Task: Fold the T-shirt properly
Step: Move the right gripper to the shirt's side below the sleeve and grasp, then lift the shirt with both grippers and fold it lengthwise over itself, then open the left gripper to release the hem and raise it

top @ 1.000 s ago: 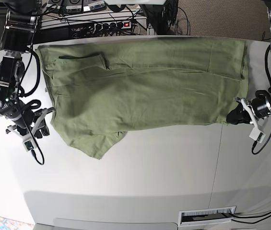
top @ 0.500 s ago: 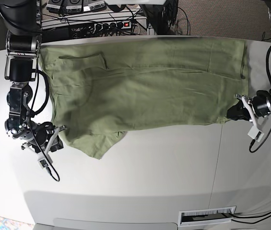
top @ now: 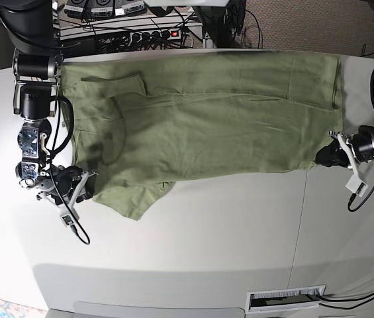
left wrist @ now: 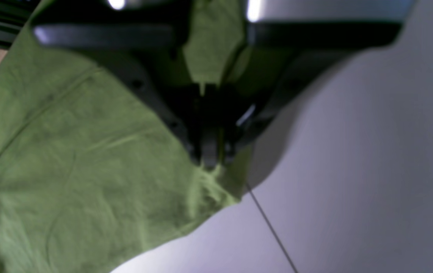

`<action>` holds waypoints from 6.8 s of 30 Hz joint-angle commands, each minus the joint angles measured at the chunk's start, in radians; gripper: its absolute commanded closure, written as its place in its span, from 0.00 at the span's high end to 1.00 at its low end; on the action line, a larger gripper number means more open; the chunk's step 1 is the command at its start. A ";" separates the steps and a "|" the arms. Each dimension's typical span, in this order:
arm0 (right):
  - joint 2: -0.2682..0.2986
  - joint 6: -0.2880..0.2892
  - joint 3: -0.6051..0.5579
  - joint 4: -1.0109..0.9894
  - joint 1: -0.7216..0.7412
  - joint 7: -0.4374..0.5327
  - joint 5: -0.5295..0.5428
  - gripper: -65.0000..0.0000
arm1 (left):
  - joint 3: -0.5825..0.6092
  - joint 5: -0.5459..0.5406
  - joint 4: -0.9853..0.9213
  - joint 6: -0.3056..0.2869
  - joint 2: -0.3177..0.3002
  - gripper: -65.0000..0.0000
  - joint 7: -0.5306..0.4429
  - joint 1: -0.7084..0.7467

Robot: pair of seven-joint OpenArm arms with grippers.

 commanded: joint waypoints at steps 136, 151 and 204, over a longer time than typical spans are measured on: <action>0.295 0.053 0.009 0.551 -0.225 -0.678 0.869 0.00 | -0.010 -0.480 0.240 -0.005 -0.287 0.00 0.531 0.231; 0.286 0.053 0.008 0.551 -0.211 -0.227 0.391 0.00 | -0.010 -0.480 0.240 -0.005 -0.288 0.00 0.537 0.233; 0.325 0.053 0.008 0.599 -0.223 -0.665 0.811 0.00 | -0.302 -0.480 0.249 -0.005 -0.149 0.29 0.534 0.278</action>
